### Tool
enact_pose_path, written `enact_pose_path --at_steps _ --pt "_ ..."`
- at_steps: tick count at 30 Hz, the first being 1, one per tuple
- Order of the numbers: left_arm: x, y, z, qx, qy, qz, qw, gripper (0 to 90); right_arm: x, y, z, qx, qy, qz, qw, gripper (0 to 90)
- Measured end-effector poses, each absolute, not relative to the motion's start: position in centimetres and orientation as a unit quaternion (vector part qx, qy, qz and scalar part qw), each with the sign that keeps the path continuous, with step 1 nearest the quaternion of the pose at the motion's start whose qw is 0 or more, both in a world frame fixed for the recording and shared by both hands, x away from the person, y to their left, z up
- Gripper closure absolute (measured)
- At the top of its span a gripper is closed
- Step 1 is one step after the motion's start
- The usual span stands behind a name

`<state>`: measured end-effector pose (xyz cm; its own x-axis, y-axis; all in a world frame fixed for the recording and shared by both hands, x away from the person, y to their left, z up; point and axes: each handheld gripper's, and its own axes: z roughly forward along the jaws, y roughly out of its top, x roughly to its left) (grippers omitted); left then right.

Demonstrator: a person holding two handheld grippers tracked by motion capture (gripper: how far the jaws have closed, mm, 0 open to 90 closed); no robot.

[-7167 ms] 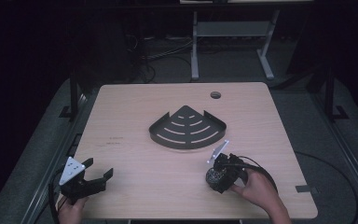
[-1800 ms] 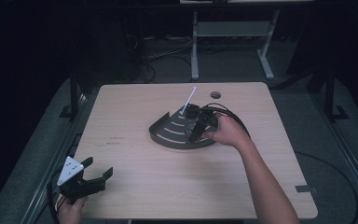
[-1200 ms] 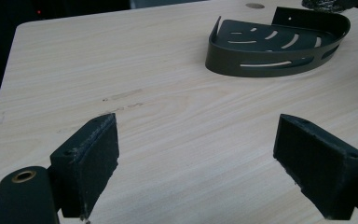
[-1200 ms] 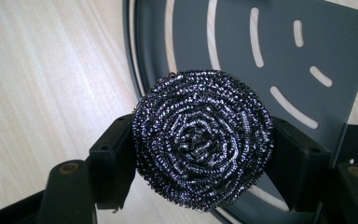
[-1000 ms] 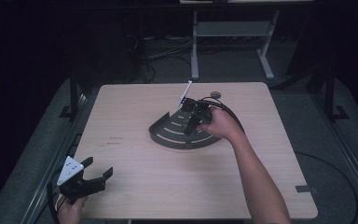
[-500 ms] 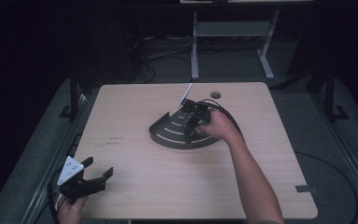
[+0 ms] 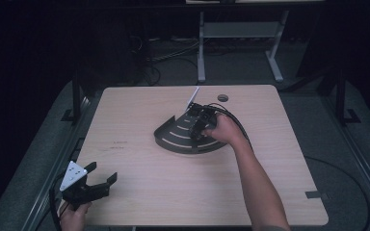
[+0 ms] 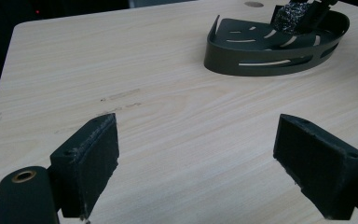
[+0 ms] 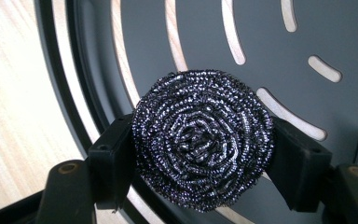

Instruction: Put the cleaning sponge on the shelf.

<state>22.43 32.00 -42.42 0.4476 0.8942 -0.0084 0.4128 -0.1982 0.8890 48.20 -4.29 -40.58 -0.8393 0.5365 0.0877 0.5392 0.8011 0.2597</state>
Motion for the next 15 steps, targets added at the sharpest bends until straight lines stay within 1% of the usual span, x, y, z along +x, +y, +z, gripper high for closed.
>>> enact_pose_path --at_steps 15 --pt "22.5 31.9 -42.5 0.726 0.451 0.269 0.443 13.4 48.7 -4.0 -41.7 -0.287 -0.949 -0.13 0.007 29.9"
